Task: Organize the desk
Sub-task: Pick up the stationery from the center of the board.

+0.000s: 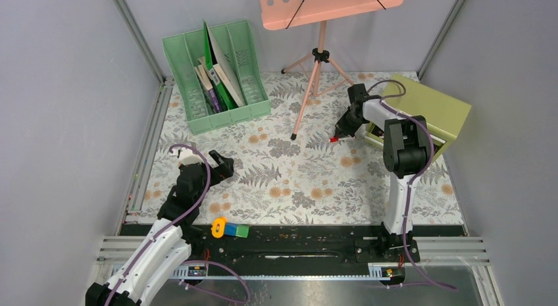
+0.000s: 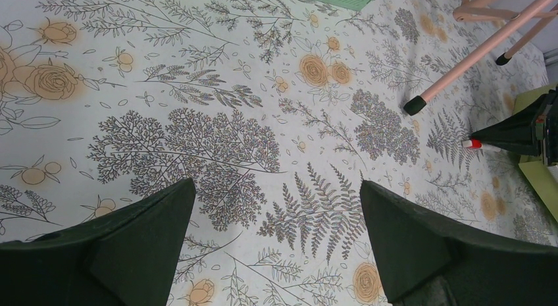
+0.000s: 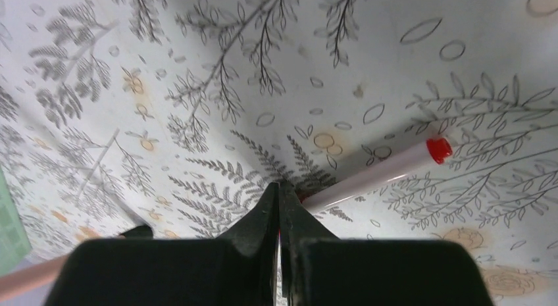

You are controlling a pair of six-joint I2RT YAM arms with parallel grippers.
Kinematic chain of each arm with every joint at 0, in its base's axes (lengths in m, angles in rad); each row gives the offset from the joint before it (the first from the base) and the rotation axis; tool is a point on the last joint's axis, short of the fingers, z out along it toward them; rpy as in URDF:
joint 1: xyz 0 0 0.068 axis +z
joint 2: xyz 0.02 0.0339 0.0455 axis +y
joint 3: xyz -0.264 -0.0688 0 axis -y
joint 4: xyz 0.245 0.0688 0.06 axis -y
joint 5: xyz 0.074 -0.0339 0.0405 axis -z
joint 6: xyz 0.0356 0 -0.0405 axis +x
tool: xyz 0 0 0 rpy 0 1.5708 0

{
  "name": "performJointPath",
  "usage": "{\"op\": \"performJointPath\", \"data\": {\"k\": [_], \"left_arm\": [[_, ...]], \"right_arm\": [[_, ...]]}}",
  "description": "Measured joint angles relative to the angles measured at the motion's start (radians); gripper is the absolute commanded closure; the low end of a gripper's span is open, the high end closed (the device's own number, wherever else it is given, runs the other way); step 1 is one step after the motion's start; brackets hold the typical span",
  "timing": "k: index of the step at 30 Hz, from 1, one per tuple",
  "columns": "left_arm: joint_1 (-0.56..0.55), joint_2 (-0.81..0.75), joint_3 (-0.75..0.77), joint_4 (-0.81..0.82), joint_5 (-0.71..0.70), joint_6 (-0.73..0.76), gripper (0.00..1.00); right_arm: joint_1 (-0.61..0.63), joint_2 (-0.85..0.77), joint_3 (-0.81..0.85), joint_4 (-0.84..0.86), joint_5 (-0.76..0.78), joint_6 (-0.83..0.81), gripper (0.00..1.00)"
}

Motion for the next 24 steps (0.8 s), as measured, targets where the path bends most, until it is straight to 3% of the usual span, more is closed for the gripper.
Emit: {"op": "performJointPath", "data": {"k": [10, 13, 18, 24], "left_arm": [[0.003, -0.001, 0.0, 0.0, 0.003, -0.001, 0.01], [0.003, -0.001, 0.0, 0.0, 0.003, -0.001, 0.01], [0.003, -0.001, 0.0, 0.0, 0.003, -0.001, 0.01], [0.003, -0.001, 0.0, 0.0, 0.003, -0.001, 0.01]], "right_arm": [[0.09, -0.011, 0.004, -0.158, -0.004, -0.184, 1.0], [0.124, -0.035, -0.026, -0.184, 0.015, -0.233, 0.95], [0.163, -0.108, -0.081, -0.225, 0.047, -0.295, 0.64], [0.186, -0.225, -0.112, -0.222, 0.077, -0.35, 0.42]]}}
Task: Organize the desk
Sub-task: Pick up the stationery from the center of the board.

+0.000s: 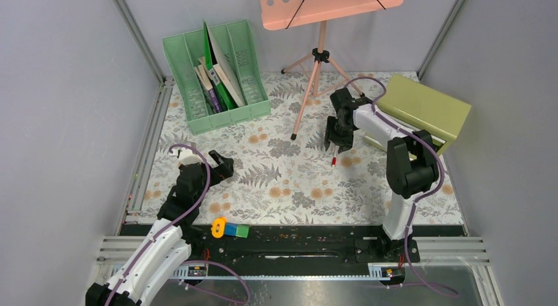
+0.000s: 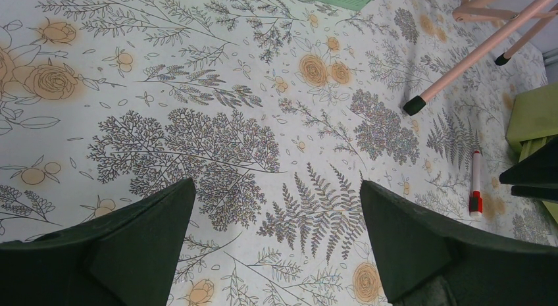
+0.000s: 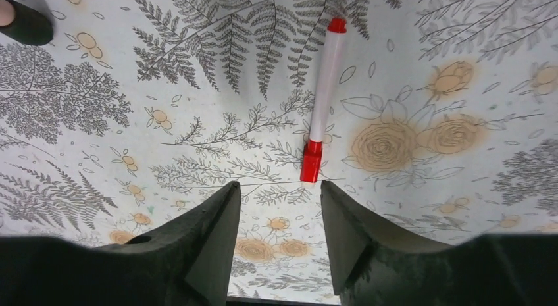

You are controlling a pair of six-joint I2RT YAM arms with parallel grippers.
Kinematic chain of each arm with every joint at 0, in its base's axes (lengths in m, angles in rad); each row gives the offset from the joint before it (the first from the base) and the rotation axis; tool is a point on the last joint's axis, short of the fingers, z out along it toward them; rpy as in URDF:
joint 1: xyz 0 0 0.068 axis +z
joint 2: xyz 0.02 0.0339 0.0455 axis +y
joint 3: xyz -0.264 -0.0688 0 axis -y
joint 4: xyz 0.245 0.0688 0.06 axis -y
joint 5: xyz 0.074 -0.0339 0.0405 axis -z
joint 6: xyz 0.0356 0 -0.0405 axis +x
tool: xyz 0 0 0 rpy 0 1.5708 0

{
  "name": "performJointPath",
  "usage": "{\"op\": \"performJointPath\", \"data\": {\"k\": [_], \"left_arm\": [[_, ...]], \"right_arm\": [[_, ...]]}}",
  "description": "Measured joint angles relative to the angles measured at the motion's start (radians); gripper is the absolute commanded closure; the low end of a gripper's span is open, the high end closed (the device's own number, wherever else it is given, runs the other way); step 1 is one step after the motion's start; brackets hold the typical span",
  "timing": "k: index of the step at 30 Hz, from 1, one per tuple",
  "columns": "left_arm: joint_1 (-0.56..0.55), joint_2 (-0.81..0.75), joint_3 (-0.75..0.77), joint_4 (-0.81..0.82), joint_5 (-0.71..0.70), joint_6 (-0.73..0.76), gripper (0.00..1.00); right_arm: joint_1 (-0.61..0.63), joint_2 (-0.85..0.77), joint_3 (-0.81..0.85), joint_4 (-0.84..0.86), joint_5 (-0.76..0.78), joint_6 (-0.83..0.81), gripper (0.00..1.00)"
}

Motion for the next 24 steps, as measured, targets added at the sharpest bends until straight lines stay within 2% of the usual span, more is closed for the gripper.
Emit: {"op": "performJointPath", "data": {"k": [5, 11, 17, 24], "left_arm": [[0.0, 0.0, 0.0, 0.0, 0.001, 0.0, 0.01], [0.001, 0.0, 0.0, 0.0, 0.006, 0.0, 0.01], [0.002, 0.003, 0.0, 0.0, 0.008, 0.0, 0.01], [0.003, 0.009, 0.0, 0.0, 0.011, 0.0, 0.01]], "right_arm": [[0.002, -0.024, -0.001, 0.008, 0.045, -0.031, 0.41], [0.002, 0.076, 0.043, -0.022, 0.092, -0.053, 0.46], [0.002, 0.148, 0.043, -0.04, 0.097, -0.066, 0.68], [0.002, 0.155, 0.044, -0.041, 0.089, -0.081, 0.91]]}}
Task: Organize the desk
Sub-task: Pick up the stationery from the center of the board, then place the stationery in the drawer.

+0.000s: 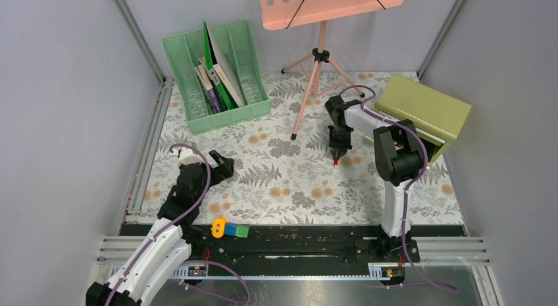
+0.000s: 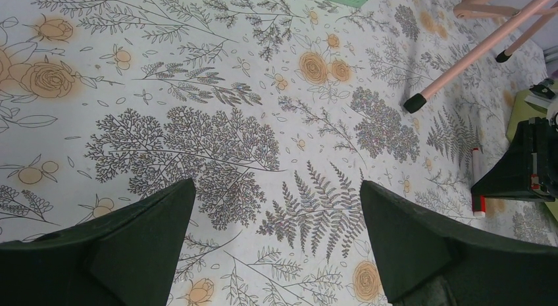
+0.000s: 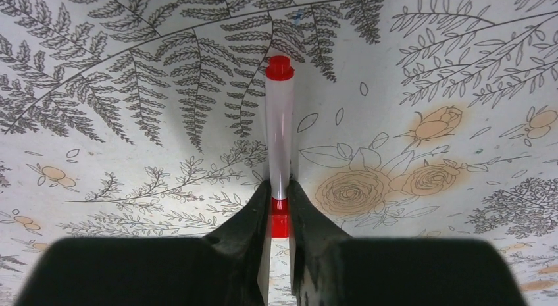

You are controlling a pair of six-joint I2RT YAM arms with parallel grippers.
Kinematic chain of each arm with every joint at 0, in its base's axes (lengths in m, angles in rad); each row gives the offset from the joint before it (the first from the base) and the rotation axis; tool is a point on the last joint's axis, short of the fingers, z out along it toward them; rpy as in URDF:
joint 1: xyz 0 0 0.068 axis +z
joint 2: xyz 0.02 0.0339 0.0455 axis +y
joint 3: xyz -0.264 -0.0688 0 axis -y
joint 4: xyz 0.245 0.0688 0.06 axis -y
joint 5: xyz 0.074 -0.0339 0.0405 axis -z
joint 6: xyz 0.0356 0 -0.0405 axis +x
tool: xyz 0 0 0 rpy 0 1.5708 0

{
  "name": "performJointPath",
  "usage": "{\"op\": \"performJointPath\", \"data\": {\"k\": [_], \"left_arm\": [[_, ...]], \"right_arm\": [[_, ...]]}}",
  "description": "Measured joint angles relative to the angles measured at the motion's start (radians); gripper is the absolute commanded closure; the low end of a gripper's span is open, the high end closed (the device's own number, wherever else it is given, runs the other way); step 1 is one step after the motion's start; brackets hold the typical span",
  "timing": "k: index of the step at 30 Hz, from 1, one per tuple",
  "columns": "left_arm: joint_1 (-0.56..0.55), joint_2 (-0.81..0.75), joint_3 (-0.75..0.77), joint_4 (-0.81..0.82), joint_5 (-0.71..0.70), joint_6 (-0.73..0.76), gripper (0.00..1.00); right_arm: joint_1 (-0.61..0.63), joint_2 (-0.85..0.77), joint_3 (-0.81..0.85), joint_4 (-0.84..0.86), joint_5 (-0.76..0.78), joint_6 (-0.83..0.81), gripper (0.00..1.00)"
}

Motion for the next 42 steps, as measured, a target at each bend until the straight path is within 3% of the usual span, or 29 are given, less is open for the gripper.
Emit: {"op": "performJointPath", "data": {"k": [9, 19, 23, 32, 42], "left_arm": [[0.003, 0.0, 0.0, 0.007, 0.002, 0.0, 0.01], [0.003, -0.009, -0.002, 0.007, 0.003, 0.0, 0.01], [0.003, -0.009, -0.003, 0.007, 0.003, 0.0, 0.01], [0.004, -0.009, -0.009, 0.007, 0.003, 0.0, 0.01], [0.005, -0.009, -0.01, 0.007, 0.004, 0.0, 0.01]], "right_arm": [[0.0, -0.04, -0.017, 0.004, -0.014, -0.027, 1.0], [-0.005, -0.385, -0.145, 0.064, -0.006, -0.003, 1.0], [-0.039, -0.52, -0.254, 0.126, -0.004, 0.052, 1.0], [-0.25, -0.776, -0.557, 0.281, 0.01, 0.244, 1.0], [-0.322, -0.991, -0.661, 0.32, 0.182, 0.441, 1.0]]}}
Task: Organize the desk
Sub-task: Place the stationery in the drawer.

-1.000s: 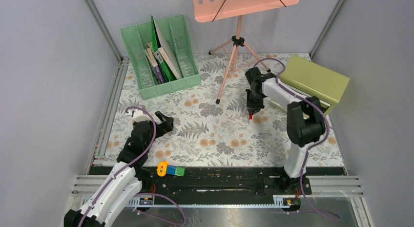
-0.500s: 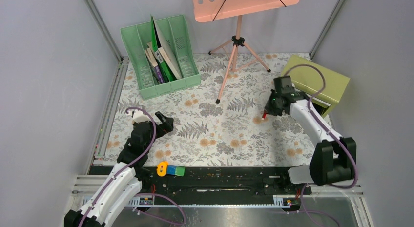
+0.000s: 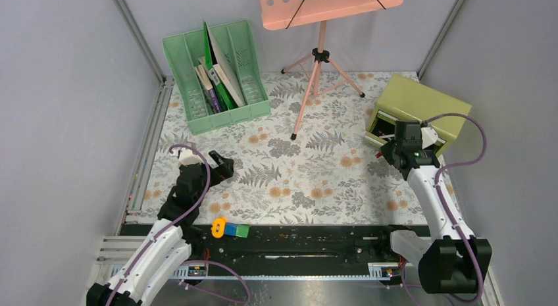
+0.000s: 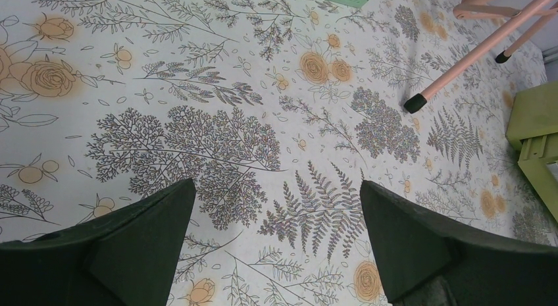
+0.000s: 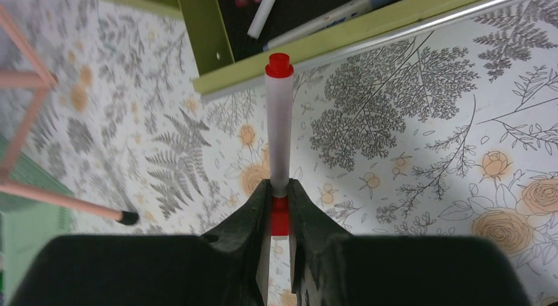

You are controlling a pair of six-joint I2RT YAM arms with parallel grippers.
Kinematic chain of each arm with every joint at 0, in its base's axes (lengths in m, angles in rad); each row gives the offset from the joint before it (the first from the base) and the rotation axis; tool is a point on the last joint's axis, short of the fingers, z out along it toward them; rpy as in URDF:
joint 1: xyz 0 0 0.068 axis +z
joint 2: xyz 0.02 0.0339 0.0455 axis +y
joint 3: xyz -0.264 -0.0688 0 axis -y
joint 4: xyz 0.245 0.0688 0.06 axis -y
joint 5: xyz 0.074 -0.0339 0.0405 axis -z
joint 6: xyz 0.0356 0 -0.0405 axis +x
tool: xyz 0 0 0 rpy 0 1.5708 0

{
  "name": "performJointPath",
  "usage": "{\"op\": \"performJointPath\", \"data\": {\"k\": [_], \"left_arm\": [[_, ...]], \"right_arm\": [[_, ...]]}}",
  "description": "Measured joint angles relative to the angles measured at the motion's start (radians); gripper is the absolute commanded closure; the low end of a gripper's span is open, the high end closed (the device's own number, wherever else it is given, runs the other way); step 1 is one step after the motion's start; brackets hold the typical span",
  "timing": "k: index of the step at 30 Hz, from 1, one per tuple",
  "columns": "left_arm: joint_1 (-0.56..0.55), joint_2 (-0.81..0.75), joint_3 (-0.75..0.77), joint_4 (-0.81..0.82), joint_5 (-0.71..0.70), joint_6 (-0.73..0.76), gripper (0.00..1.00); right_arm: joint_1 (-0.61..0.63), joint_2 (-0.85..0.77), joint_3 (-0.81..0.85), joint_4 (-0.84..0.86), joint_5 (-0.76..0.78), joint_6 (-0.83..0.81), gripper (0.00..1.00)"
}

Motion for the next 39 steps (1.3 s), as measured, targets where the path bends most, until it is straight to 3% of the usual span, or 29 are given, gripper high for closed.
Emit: {"op": "performJointPath", "data": {"k": [8, 19, 29, 36, 39], "left_arm": [[0.0, 0.0, 0.0, 0.0, 0.0, 0.0, 0.01], [0.0, 0.006, 0.0, 0.0, 0.005, 0.0, 0.01], [0.002, 0.022, 0.0, 0.007, 0.012, 0.0, 0.01], [0.002, 0.022, 0.0, 0.008, 0.019, 0.0, 0.01], [0.002, 0.023, 0.0, 0.008, 0.022, 0.0, 0.01]], "right_arm": [[-0.111, -0.006, 0.0, 0.003, -0.052, 0.15, 1.0], [-0.225, 0.148, 0.028, 0.051, -0.219, 0.357, 1.0], [-0.285, 0.236, 0.04, 0.135, -0.225, 0.496, 0.99], [-0.312, 0.259, 0.041, 0.172, -0.193, 0.534, 0.64], [-0.319, 0.259, 0.041, 0.199, -0.185, 0.534, 0.42]]}}
